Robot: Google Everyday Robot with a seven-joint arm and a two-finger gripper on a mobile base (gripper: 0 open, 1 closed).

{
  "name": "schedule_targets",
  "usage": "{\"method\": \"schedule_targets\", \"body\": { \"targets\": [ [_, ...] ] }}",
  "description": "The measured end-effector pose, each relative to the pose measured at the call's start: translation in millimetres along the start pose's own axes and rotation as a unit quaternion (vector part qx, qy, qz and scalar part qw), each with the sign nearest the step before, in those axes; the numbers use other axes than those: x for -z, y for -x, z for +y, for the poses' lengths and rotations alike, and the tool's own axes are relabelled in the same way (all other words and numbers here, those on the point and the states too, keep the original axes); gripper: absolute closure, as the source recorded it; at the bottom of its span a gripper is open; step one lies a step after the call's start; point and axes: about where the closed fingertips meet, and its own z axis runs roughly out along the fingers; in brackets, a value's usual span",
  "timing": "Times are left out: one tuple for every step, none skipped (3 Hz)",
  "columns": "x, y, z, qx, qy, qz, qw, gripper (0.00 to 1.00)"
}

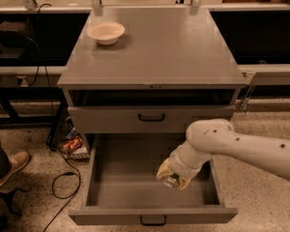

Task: Pick green can from middle drawer and place on counter

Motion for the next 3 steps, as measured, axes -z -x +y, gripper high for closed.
{"method": "schedule_targets", "body": {
  "targets": [
    [44.9, -2.2, 15.0, -0.023, 0.0, 0.027, 0.9994, 1.0],
    [45.9, -3.6, 15.7, -0.024, -0.001, 0.025, 0.9994, 1.0],
    [52.3, -11.6, 19.9, -0.03, -0.005, 0.017, 0.9994, 1.0]
  ]
}}
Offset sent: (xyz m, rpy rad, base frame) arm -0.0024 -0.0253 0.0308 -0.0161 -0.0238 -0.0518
